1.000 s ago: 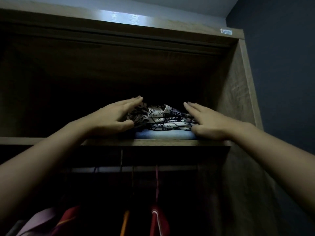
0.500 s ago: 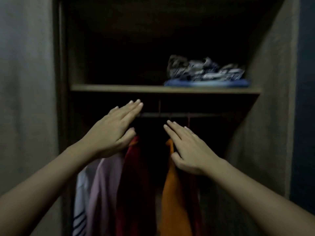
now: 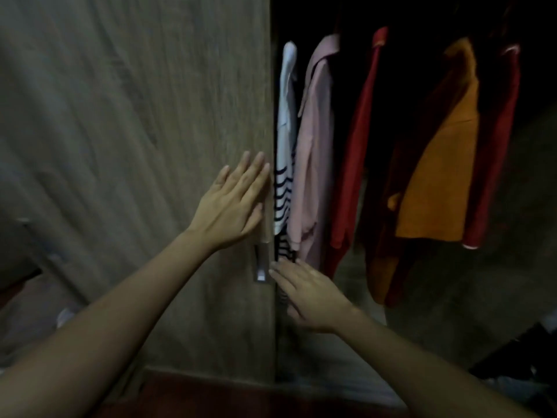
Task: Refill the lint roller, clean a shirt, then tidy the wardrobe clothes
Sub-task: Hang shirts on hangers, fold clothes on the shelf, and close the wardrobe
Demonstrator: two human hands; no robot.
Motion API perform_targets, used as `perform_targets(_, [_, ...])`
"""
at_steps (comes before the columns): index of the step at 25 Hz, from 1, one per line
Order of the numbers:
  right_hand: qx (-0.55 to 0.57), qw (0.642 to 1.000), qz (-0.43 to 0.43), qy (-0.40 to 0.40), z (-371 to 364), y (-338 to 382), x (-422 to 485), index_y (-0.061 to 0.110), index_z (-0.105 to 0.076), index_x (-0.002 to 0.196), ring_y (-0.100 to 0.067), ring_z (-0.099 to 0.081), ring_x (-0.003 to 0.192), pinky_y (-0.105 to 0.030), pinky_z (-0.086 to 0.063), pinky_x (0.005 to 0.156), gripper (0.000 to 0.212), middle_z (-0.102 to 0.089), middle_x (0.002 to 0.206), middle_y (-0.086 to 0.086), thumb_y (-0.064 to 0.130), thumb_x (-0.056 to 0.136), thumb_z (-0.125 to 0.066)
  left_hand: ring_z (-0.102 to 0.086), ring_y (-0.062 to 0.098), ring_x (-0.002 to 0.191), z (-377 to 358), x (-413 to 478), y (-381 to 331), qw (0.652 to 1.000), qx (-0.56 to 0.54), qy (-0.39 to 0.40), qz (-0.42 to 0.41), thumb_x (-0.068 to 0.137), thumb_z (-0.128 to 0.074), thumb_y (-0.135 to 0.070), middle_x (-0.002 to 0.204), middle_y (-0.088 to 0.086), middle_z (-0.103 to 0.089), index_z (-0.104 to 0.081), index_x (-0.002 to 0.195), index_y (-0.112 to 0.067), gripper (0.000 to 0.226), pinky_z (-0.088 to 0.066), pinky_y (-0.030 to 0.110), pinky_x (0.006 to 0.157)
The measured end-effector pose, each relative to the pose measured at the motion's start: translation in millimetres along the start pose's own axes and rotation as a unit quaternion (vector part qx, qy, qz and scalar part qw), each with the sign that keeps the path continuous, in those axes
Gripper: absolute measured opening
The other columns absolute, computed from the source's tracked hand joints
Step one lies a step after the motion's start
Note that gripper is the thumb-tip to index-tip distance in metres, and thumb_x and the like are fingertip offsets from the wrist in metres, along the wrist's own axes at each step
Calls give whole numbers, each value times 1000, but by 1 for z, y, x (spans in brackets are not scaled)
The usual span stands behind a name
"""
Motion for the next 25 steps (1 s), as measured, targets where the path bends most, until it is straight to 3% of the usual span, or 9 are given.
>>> perform_targets(2, [-12, 999, 22, 38, -21, 6, 23, 13, -67, 115, -16, -62, 112, -32, -46, 99, 61, -68, 117, -2, 41, 67, -43, 8, 15, 146, -16, -2, 14, 999, 29, 0, -14, 92, -39, -33, 154, 5, -15, -15, 150, -9, 67, -6, 38, 115])
perform_targets(6, [-124, 984, 55, 116, -43, 5, 63, 17, -75, 96, -14, -66, 96, -32, -40, 100, 47, -72, 97, 2, 50, 66, -61, 11, 16, 145, -34, 0, 19, 998, 29, -37, -38, 96, -33, -35, 157, 1, 15, -3, 150, -12, 66, -3, 40, 115])
perform_targets(10, [-115, 985, 56, 118, -52, 9, 82, 20, -76, 68, -11, -66, 71, -24, -54, 85, 50, -70, 71, 5, 21, 75, -26, 14, 18, 144, -43, 0, 11, 998, 29, -59, -26, 96, -33, -35, 155, 1, 23, 3, 149, -11, 69, 2, 41, 115])
perform_targets(15, [-186, 968, 26, 168, -58, 5, 67, 28, -75, 77, -5, -62, 79, -17, -50, 79, 64, -69, 80, 13, 13, 75, -13, 13, 19, 145, -40, 7, 5, 995, 49, -83, -35, 96, -33, -38, 156, 3, 21, 1, 149, -9, 69, 8, 38, 116])
perform_targets(17, [-167, 976, -12, 141, -89, -10, 63, 44, -70, 67, 7, -48, 80, -6, -39, 77, 68, -64, 71, 25, 12, 87, -13, 12, 19, 145, -41, 15, -6, 993, 58, -93, -46, 95, -35, -38, 156, 4, 19, -1, 150, -9, 71, 7, 38, 116])
perform_targets(19, [-179, 974, -69, 123, -89, -26, 45, 59, -63, 81, 7, -33, 94, -4, -27, 87, 80, -59, 83, 40, 14, 93, 2, 10, 20, 145, -41, 26, -21, 991, 60, -105, -56, 94, -36, -38, 157, 5, 17, -5, 150, -9, 70, 6, 38, 116])
perform_targets(21, [-206, 959, 12, 196, -66, -34, 33, 34, -59, 116, -9, -38, 114, -18, -28, 104, 66, -56, 119, 18, 11, 94, -2, 10, 20, 145, -42, 39, -41, 990, 63, -110, -67, 95, -35, -39, 157, 6, 16, -6, 150, -8, 69, 7, 37, 116])
perform_targets(23, [-275, 947, 66, 153, -44, -38, 3, 0, -44, 130, -28, -37, 125, -36, -27, 111, 41, -43, 135, -12, 13, 97, -24, 11, 20, 145, -42, 56, -66, 989, 59, -111, -77, 95, -34, -39, 157, 6, 17, -5, 150, -8, 70, 8, 38, 116])
perform_targets(25, [-290, 946, 67, 128, -29, -59, -25, -3, -36, 135, -30, -34, 129, -39, -24, 114, 41, -38, 140, -18, 14, 98, -32, 11, 21, 145, -44, 76, -98, 988, 51, -117, -85, 95, -34, -39, 157, 7, 17, -4, 150, -8, 70, 9, 38, 116])
Point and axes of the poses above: each hand's wrist, its own x-axis towards the middle knuckle, its own z-axis out of the back of the hand, y = z × x, the point moved 1 cm from there along x, towards the middle knuckle
